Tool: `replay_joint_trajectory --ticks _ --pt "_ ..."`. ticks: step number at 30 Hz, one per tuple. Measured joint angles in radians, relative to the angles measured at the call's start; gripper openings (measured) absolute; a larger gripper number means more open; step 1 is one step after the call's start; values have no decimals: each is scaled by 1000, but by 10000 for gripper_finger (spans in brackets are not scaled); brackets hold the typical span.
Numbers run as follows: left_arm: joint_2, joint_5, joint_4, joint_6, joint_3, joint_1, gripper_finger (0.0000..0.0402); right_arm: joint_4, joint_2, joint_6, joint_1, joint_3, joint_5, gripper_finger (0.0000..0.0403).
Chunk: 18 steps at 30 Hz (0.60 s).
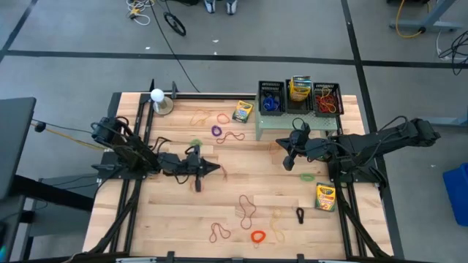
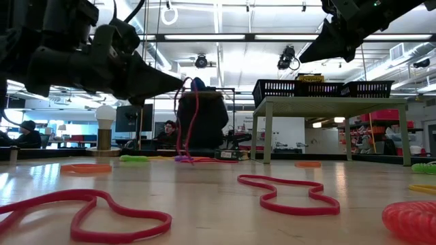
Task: Pick & Place Office Desk Supplies
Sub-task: Put the red rubber band into the right black basket on the shelf
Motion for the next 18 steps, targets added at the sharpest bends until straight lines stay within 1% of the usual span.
replay_joint_trajectory --ticks 2,11,15,18 --pt "0 14 0 -15 0 0 5 0 0 0 0 0 0 11" --pt "0 5 3 -62 5 -17 5 0 0 0 0 0 0 11" --pt "0 3 -12 -96 36 -10 5 0 0 0 0 0 0 11" --pt "0 10 -74 -88 84 8 5 0 0 0 0 0 0 11"
